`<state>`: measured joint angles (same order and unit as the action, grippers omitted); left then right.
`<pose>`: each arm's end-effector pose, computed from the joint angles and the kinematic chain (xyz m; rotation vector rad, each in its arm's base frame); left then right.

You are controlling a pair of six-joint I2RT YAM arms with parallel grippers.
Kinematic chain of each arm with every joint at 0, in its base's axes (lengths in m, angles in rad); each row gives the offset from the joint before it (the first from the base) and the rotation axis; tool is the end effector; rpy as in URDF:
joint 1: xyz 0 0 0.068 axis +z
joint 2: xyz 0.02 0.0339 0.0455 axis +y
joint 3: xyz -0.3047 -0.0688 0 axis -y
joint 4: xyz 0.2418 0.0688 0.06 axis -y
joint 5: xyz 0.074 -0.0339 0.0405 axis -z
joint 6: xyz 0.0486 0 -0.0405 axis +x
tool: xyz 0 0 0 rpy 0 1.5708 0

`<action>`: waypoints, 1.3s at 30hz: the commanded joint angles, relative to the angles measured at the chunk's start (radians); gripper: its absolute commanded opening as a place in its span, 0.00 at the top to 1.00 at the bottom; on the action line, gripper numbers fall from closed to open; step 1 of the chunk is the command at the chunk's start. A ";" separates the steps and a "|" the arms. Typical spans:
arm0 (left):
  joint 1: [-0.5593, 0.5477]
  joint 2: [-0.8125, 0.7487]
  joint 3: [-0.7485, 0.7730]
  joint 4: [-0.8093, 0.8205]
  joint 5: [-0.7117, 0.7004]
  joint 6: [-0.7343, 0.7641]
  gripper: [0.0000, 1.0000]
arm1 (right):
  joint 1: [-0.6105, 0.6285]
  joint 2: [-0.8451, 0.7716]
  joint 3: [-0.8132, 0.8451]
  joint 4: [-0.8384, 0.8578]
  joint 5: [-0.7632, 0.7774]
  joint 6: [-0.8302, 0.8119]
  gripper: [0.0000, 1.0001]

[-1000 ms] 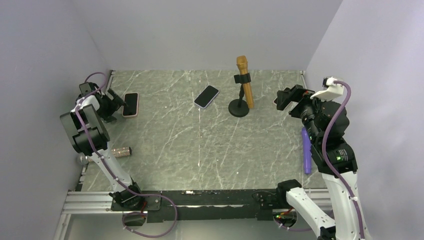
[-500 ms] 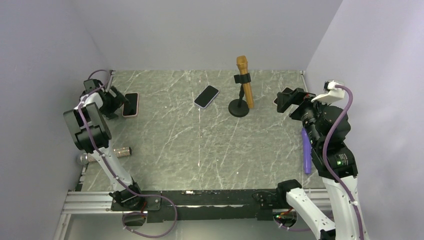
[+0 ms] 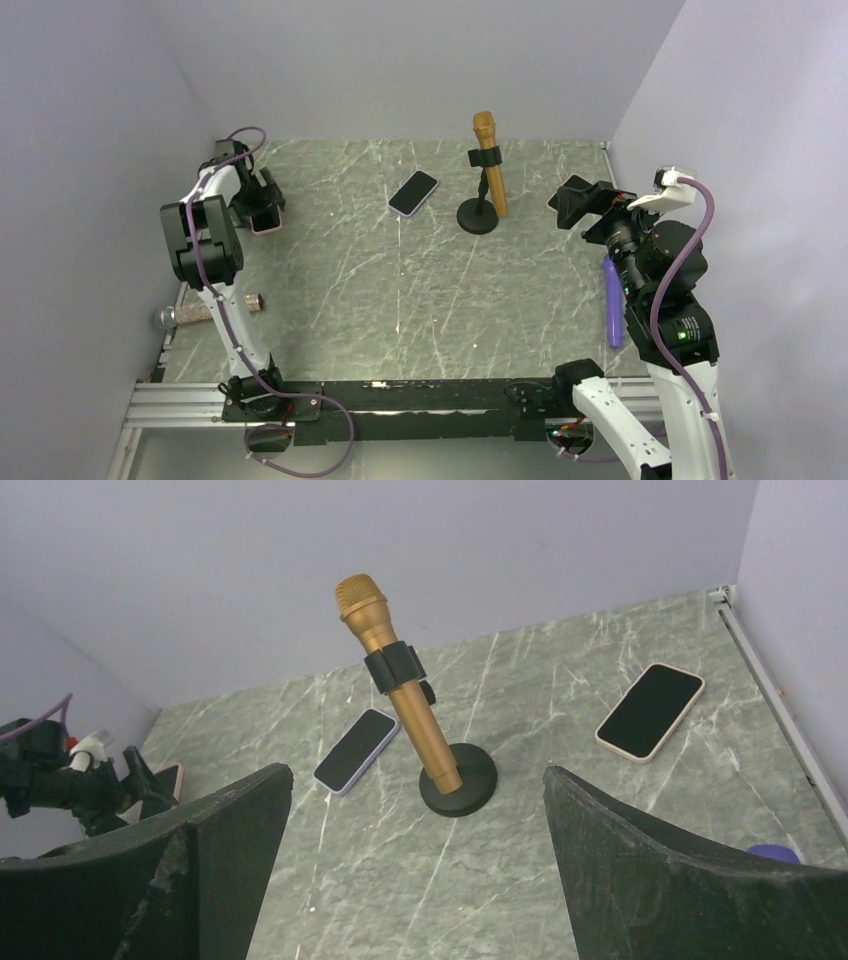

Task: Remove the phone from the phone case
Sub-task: Move the phone to the center of the board.

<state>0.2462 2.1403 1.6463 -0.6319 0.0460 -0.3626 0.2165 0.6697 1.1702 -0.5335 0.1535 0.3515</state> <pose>0.4645 0.1144 0.1977 -0.7954 2.5786 -0.0975 0.0860 0.0113 0.4673 0.2278 1.5963 0.3172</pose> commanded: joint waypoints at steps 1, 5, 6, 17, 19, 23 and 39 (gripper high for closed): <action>-0.040 0.045 0.059 -0.114 -0.125 0.022 0.01 | -0.002 -0.006 -0.001 0.036 -0.014 0.010 0.00; -0.054 0.070 0.082 -0.142 -0.161 0.019 0.01 | -0.002 -0.012 -0.004 0.039 -0.025 0.018 0.00; -0.056 0.075 0.091 -0.157 -0.165 0.016 0.01 | -0.003 -0.013 -0.005 0.041 -0.028 0.018 0.00; -0.068 0.078 0.092 -0.174 -0.163 0.051 0.27 | -0.002 -0.015 -0.010 0.029 -0.040 0.029 0.00; -0.087 0.076 0.084 -0.172 -0.178 0.070 0.36 | -0.004 -0.012 -0.012 0.031 -0.049 0.030 0.00; -0.157 0.071 0.070 -0.178 -0.232 0.104 0.49 | -0.003 0.017 0.011 0.005 -0.077 0.045 0.00; -0.402 -0.206 -0.142 -0.140 -0.145 0.111 1.00 | -0.003 0.080 0.086 -0.077 -0.148 0.041 0.00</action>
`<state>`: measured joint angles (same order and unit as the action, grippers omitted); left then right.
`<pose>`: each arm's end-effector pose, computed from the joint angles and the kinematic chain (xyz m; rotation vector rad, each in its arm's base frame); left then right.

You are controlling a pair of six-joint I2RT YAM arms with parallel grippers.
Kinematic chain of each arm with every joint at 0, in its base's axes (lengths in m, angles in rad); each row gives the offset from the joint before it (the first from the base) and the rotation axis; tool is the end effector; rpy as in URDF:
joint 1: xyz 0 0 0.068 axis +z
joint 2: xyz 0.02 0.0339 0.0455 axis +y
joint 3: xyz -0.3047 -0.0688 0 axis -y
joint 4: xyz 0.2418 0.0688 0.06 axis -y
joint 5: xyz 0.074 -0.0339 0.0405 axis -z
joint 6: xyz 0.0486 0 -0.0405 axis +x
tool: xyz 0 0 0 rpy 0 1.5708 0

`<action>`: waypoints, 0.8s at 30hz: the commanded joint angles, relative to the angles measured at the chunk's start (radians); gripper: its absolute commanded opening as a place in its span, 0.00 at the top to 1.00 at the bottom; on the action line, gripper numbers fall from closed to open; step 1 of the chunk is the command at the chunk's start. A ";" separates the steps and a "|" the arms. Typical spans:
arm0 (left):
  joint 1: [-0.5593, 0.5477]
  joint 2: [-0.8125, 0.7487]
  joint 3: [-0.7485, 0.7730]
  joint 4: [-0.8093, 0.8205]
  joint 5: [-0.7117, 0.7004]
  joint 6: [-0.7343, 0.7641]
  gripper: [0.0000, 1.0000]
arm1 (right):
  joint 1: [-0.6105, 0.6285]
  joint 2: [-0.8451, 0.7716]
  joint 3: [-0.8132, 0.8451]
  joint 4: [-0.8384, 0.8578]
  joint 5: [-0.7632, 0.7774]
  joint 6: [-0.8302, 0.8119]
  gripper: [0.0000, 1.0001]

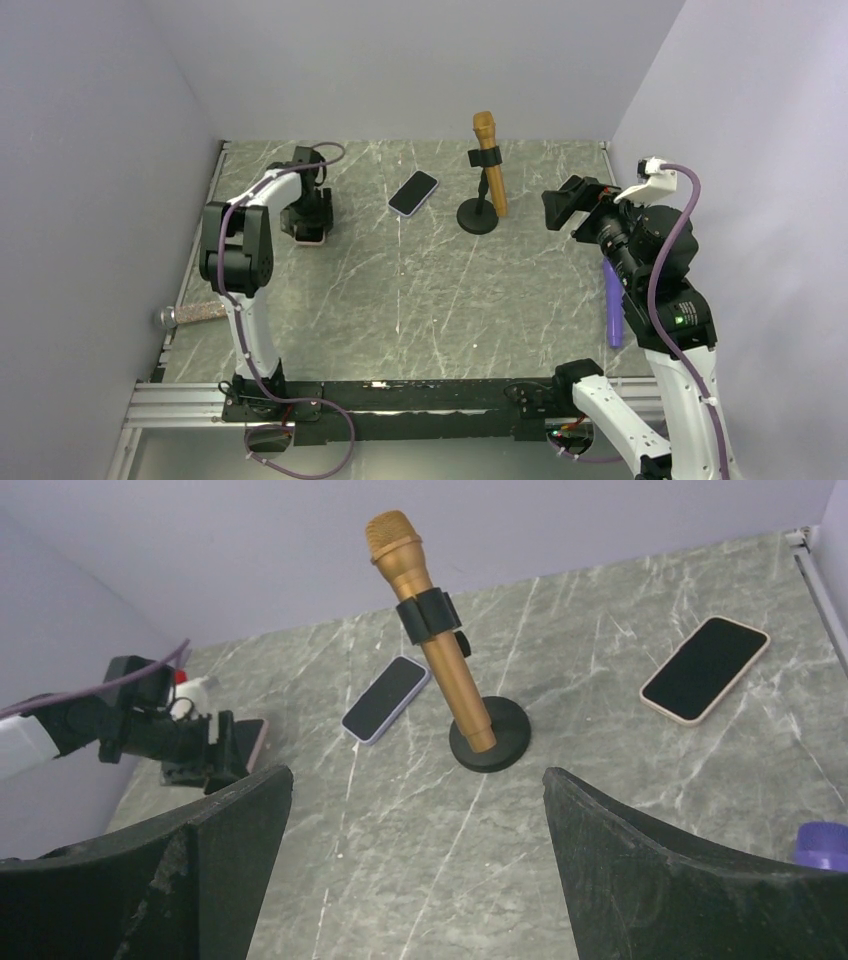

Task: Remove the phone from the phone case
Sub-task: Move the phone to the center of the board, then pick up the phone at the center of the board.

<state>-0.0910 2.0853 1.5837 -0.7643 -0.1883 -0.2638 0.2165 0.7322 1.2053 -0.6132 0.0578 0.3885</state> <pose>0.4463 -0.0316 0.1990 -0.2824 2.7893 0.1846 0.1008 0.0193 0.4637 0.1915 1.7163 0.3992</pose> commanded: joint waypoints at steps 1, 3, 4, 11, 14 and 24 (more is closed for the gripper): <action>-0.089 -0.181 -0.116 0.010 0.095 0.008 1.00 | -0.003 0.024 0.054 0.003 -0.067 0.009 0.00; -0.138 -0.216 -0.158 0.015 0.089 0.009 1.00 | -0.004 0.033 0.052 0.010 -0.096 0.027 0.00; -0.154 -0.224 -0.182 0.017 0.101 0.012 1.00 | -0.003 0.033 0.047 0.022 -0.109 0.032 0.00; -0.192 -0.153 -0.145 -0.011 0.096 0.048 0.68 | -0.003 0.050 0.045 0.032 -0.147 0.037 0.00; -0.193 -0.136 -0.131 0.000 0.114 0.052 0.47 | -0.003 0.052 0.055 0.023 -0.142 0.027 0.00; -0.170 0.031 0.088 -0.074 0.132 0.063 0.01 | -0.003 0.046 0.036 0.035 -0.140 0.026 0.00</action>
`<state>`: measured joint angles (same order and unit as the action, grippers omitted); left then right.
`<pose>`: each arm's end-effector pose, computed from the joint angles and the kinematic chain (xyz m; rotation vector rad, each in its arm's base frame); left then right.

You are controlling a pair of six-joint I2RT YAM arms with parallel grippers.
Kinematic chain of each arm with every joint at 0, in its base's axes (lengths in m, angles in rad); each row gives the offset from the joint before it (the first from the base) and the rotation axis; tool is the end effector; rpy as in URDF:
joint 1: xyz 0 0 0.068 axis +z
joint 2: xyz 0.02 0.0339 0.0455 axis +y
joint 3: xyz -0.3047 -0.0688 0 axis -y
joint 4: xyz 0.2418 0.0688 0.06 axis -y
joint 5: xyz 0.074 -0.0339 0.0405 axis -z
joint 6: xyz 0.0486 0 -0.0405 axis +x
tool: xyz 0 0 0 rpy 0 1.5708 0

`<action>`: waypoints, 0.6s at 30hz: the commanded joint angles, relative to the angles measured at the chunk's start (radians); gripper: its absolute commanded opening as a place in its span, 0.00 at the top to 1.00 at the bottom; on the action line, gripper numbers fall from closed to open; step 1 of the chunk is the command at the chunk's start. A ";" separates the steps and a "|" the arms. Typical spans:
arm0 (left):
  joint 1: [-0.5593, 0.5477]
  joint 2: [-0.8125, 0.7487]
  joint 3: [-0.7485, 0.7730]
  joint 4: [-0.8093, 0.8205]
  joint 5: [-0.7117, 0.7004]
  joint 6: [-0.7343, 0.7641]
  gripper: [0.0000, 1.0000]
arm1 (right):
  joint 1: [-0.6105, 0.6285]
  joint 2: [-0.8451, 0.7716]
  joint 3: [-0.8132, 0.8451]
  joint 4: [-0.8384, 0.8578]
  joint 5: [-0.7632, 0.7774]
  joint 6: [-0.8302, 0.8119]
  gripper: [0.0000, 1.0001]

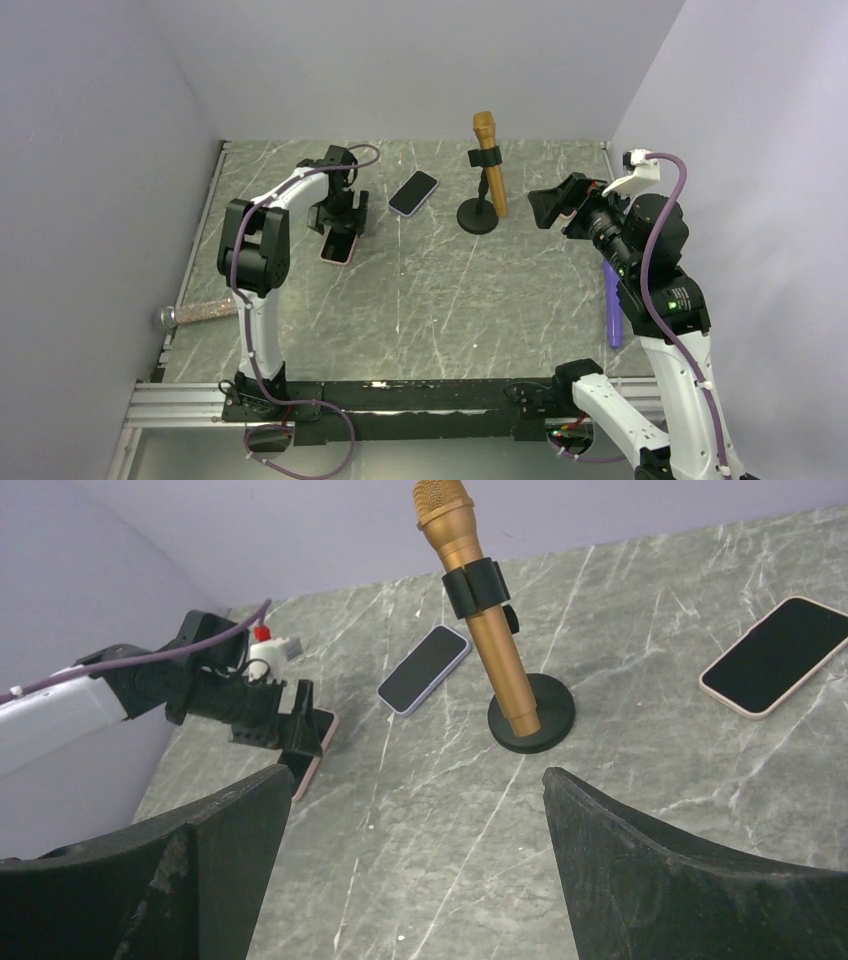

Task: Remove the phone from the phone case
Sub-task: Pick up the phone at the center of the board.

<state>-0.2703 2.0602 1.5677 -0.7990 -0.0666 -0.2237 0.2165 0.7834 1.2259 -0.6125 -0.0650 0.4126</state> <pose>0.4234 -0.1140 0.2032 0.0531 2.8542 -0.0059 0.1142 0.0284 0.4656 0.1249 1.7643 0.5158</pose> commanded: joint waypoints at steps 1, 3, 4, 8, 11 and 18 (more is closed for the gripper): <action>0.008 0.073 0.121 -0.043 0.010 0.030 0.00 | -0.003 -0.002 0.016 0.034 -0.020 0.001 0.00; 0.008 0.096 0.130 -0.035 0.019 0.047 0.01 | -0.003 0.007 0.019 0.033 -0.021 0.003 0.00; 0.008 0.104 0.130 -0.031 0.023 0.053 0.00 | -0.003 0.010 0.020 0.033 -0.022 0.003 0.00; 0.008 0.116 0.101 -0.018 0.011 0.061 0.01 | -0.004 0.014 0.015 0.041 -0.025 0.011 0.00; 0.006 0.092 0.059 -0.003 0.025 0.064 0.06 | -0.004 0.024 0.004 0.046 -0.025 0.016 0.00; 0.007 0.087 0.062 -0.015 0.057 0.115 0.62 | -0.003 0.084 0.022 0.014 -0.013 0.085 0.00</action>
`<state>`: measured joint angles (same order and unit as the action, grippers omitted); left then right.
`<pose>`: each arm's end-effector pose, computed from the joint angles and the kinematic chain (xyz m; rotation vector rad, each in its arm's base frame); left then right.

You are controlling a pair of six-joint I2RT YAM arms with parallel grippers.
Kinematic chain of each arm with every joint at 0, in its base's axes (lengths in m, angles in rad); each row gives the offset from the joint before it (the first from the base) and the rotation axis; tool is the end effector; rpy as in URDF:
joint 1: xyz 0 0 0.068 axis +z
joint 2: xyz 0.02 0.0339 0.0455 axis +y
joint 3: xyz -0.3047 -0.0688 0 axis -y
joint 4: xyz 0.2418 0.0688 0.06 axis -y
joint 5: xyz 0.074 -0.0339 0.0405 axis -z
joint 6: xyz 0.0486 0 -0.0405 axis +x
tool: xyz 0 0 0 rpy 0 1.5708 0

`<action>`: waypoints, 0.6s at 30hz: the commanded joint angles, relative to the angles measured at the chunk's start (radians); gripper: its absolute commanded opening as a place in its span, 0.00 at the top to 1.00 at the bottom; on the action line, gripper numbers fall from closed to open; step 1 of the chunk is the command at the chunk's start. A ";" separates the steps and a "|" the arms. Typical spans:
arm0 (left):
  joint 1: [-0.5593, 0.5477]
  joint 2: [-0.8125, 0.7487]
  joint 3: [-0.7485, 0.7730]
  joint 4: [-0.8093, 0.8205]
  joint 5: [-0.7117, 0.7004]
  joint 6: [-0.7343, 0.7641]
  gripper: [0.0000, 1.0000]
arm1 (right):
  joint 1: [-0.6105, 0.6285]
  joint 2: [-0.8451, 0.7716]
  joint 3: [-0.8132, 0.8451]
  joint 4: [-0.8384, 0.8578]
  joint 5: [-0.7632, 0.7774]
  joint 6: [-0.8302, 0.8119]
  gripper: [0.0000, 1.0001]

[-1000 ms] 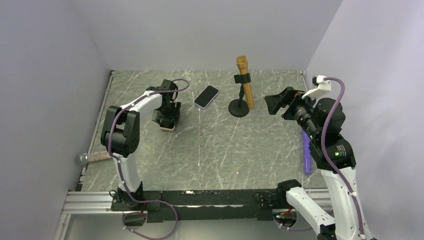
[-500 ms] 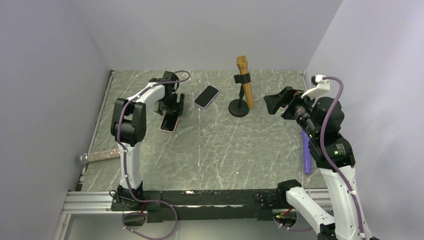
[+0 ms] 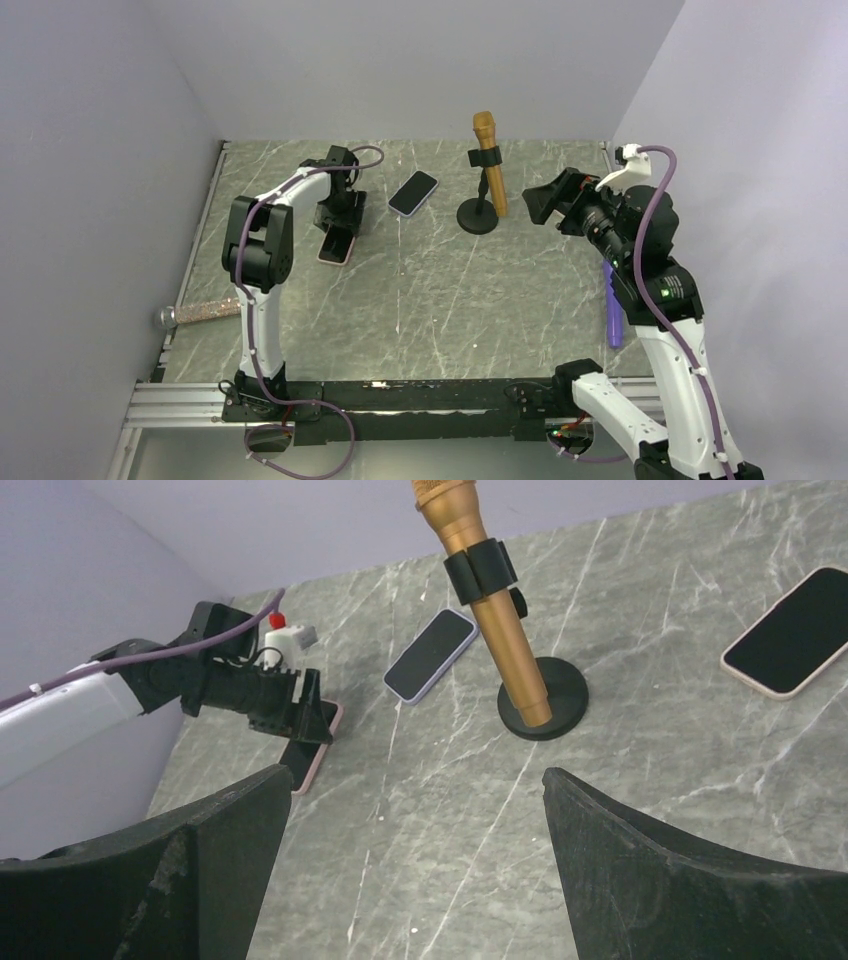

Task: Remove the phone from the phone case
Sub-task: Pick up the phone at the center of the board.

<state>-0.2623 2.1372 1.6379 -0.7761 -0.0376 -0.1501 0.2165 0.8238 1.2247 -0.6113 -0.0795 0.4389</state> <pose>0.4449 -0.1176 0.1903 0.1516 2.8406 -0.0343 0.1280 0.0321 0.4611 0.1431 1.8073 0.5401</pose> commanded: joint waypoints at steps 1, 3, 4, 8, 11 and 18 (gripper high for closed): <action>-0.002 0.008 -0.004 -0.041 0.026 0.043 0.73 | -0.003 0.061 0.035 0.000 -0.018 0.063 0.00; -0.003 -0.017 -0.003 -0.038 0.011 0.035 0.93 | -0.003 0.103 0.062 -0.028 -0.058 0.045 0.00; -0.003 -0.045 -0.006 -0.036 0.003 0.031 0.95 | -0.003 0.109 0.069 -0.034 -0.064 0.038 0.00; -0.009 -0.149 -0.021 -0.029 -0.050 0.003 1.00 | -0.003 0.090 0.054 -0.037 -0.033 0.032 0.00; -0.015 -0.238 -0.037 -0.027 -0.099 -0.031 1.00 | -0.003 0.085 0.043 -0.027 -0.039 0.030 0.00; -0.074 -0.537 -0.183 0.077 -0.241 -0.059 1.00 | 0.012 0.186 0.080 -0.037 -0.097 0.046 0.00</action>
<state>-0.2871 1.8030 1.5009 -0.7795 -0.1596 -0.1894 0.2169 0.9554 1.2671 -0.6586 -0.1383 0.4648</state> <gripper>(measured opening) 0.722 0.995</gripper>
